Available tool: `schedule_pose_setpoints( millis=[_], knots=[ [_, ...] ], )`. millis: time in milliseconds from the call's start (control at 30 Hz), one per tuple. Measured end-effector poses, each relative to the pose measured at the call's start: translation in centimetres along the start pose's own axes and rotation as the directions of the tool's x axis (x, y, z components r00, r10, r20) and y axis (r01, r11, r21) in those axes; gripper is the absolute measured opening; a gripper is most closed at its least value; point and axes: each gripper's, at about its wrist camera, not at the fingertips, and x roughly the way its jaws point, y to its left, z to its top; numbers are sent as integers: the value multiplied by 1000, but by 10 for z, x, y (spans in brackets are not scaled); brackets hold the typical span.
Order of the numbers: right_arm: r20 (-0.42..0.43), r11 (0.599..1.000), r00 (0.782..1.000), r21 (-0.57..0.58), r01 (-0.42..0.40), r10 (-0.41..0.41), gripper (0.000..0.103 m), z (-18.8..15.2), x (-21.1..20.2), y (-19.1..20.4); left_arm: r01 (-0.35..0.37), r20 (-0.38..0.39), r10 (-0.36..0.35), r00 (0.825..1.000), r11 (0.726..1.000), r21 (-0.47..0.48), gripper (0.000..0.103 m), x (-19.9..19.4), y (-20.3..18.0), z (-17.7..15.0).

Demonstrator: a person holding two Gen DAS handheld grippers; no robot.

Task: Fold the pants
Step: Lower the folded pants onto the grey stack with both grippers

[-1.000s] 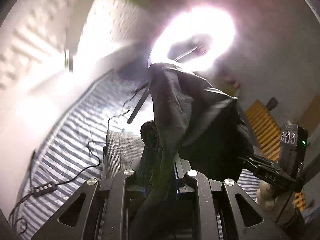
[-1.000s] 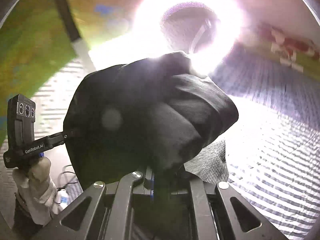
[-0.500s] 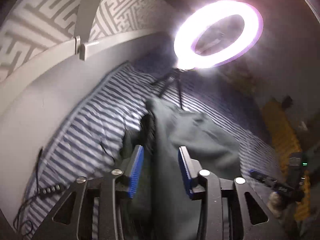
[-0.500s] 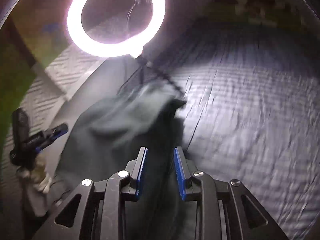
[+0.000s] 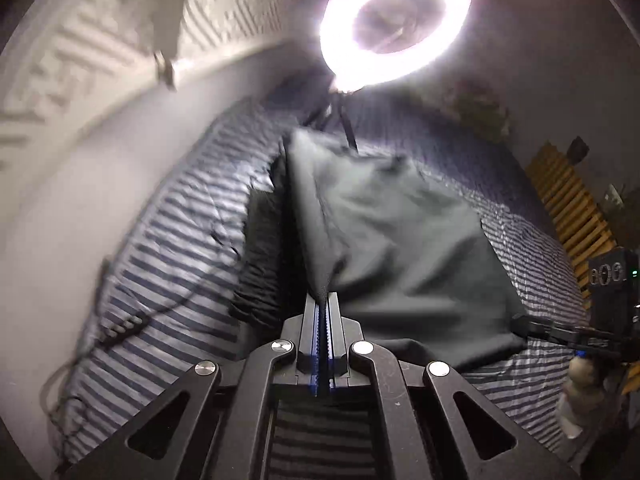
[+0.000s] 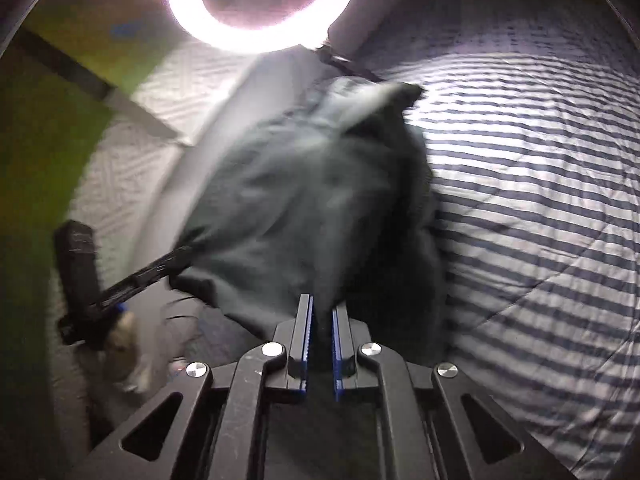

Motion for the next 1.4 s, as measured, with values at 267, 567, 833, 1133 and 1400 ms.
schedule_pose_setpoints(
  millis=[267,567,833,1133,1400],
  knots=[
    [-57,948,952,-132,291,-300,14,-30,23,3,-55,-144,48,988,998,-41,15,31,29,-17],
    [295,915,918,-225,336,-265,14,12,-40,35,22,69,-23,997,1000,15,15,29,-13,68],
    [293,933,931,-220,287,-217,17,84,36,24,-11,56,13,998,999,-34,16,134,-25,100],
    [217,840,825,-34,541,-522,20,118,84,-58,-88,31,99,995,961,-261,12,155,47,72],
    [349,890,892,-248,383,-287,22,53,39,21,58,96,-55,994,998,-38,28,70,6,46]
  ],
)
